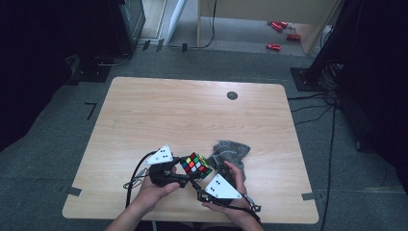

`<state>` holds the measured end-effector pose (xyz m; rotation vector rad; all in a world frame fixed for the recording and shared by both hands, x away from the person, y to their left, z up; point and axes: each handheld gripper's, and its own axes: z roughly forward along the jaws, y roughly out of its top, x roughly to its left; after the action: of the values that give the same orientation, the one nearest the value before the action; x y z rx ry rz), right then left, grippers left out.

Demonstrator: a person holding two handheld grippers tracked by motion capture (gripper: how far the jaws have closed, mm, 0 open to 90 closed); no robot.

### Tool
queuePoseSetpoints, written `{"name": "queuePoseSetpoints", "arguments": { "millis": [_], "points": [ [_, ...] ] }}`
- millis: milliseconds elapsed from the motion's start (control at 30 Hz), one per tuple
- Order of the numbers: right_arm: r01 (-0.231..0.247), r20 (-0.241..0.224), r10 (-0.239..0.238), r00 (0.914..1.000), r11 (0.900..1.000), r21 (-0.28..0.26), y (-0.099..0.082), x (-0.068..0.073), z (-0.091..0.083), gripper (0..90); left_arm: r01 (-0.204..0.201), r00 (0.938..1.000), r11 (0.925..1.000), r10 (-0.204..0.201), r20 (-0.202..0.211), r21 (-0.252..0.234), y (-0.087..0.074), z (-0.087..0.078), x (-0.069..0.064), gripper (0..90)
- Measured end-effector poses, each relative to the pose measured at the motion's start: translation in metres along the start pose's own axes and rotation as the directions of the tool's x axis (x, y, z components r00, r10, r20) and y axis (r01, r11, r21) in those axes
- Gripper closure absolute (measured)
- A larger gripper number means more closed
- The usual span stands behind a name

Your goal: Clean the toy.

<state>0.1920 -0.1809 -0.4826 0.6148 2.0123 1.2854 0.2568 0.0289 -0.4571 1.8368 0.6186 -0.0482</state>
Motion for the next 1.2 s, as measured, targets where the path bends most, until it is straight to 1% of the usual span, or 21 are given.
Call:
{"name": "queuePoseSetpoints", "arguments": {
  "millis": [33,100,167,200,267,333,400,500,600,633,767,800,833,867,900,933,967,1000,1067,1200],
  "points": [
    [0.011,0.015,-0.011,0.9998,0.9999,0.002,-0.001,0.0,0.0,26.4,0.004,1.0,1.0,-0.004,0.001,0.002,0.0,0.0,0.0,34.1],
    [0.047,0.027,-0.047,0.9985,0.9989,0.0,-0.001,0.002,0.0,28.5,0.01,0.9999,0.9999,-0.01,0.003,0.005,0.0,0.0,0.001,34.1],
    [0.084,0.046,-0.085,0.9954,0.9964,0.003,-0.001,0.004,0.0,31.2,0.015,0.9999,0.9998,-0.015,-0.002,0.009,0.0,0.0,0.002,34.0],
    [0.1,0.057,-0.1,0.9934,0.995,0.007,0.0,0.006,0.0,31.8,0.023,0.9997,0.9997,-0.023,0.0,0.01,0.0,0.0,0.003,34.0],
    [0.1,0.067,-0.1,0.9927,0.995,0.011,0.0,0.006,0.0,32.9,0.046,0.9989,0.9989,-0.046,0.007,0.002,0.0,0.001,0.005,33.7],
    [0.088,0.063,-0.089,0.994,0.996,0.011,0.001,0.004,-0.001,33.5,0.058,0.9981,0.9983,-0.058,0.021,0.005,0.0,0.0,0.006,32.6],
    [0.077,0.054,-0.078,0.9955,0.9969,0.011,0.0,0.002,-0.001,33.8,0.058,0.9977,0.9983,-0.058,0.035,0.004,0.001,0.0,0.008,30.8],
    [0.052,0.052,-0.053,0.9973,0.9983,0.025,0.0,-0.001,-0.001,33.9,0.061,0.9974,0.998,-0.061,0.038,-0.018,0.002,-0.003,0.01,27.7],
    [0.01,0.061,-0.013,0.9981,0.999,0.044,-0.002,-0.007,-0.002,34.2,0.05,0.9983,0.9977,-0.048,0.032,-0.047,0.003,-0.01,0.014,26.1],
    [-0.004,0.065,0.0,0.9979,0.9986,0.052,-0.002,-0.01,-0.002,34.2,0.047,0.9986,0.9975,-0.046,0.028,-0.052,0.004,-0.011,0.015,25.9],
    [-0.071,0.08,0.066,0.9947,0.9953,0.066,-0.005,-0.022,-0.004,34.3,0.026,0.9994,0.9984,-0.027,-0.021,-0.051,0.002,-0.015,0.021,25.9],
    [-0.086,0.082,0.081,0.9933,0.9942,0.065,-0.005,-0.025,-0.005,34.3,0.017,0.9992,0.9987,-0.019,-0.036,-0.047,0.001,-0.015,0.022,25.9],
    [-0.103,0.085,0.097,0.9916,0.9924,0.066,-0.005,-0.028,-0.006,34.3,0.0,0.9986,0.999,-0.002,-0.053,-0.044,0.0,-0.015,0.023,25.9],
    [-0.118,0.083,0.112,0.9902,0.9907,0.067,-0.004,-0.03,-0.006,34.3,-0.027,0.9967,0.9989,0.024,-0.077,-0.039,-0.001,-0.015,0.023,25.9],
    [-0.137,0.08,0.132,0.9881,0.9881,0.07,-0.004,-0.033,-0.008,34.4,-0.056,0.9935,0.9979,0.052,-0.102,-0.033,-0.002,-0.015,0.023,25.9],
    [-0.163,0.076,0.157,0.9846,0.9842,0.07,-0.003,-0.036,-0.009,34.3,-0.083,0.9899,0.9962,0.079,-0.117,-0.028,-0.003,-0.015,0.022,25.9],
    [-0.189,0.072,0.184,0.9804,0.9799,0.066,-0.002,-0.038,-0.01,34.3,-0.11,0.986,0.9936,0.106,-0.129,-0.027,-0.003,-0.015,0.021,25.9],
    [-0.218,0.067,0.214,0.9745,0.9736,0.067,-0.001,-0.041,-0.011,34.3,-0.141,0.9802,0.9897,0.136,-0.144,-0.024,-0.004,-0.014,0.019,25.9],
    [-0.267,0.049,0.265,0.9631,0.9615,0.063,0.002,-0.045,-0.013,34.3,-0.206,0.9657,0.9784,0.2,-0.165,-0.017,-0.006,-0.013,0.015,26.2],
    [-0.32,-0.003,0.32,0.9473,0.946,0.053,0.009,-0.047,-0.017,34.3,-0.302,0.9388,0.9533,0.297,-0.174,0.0,-0.009,-0.01,0.007,26.6]
  ]
}}
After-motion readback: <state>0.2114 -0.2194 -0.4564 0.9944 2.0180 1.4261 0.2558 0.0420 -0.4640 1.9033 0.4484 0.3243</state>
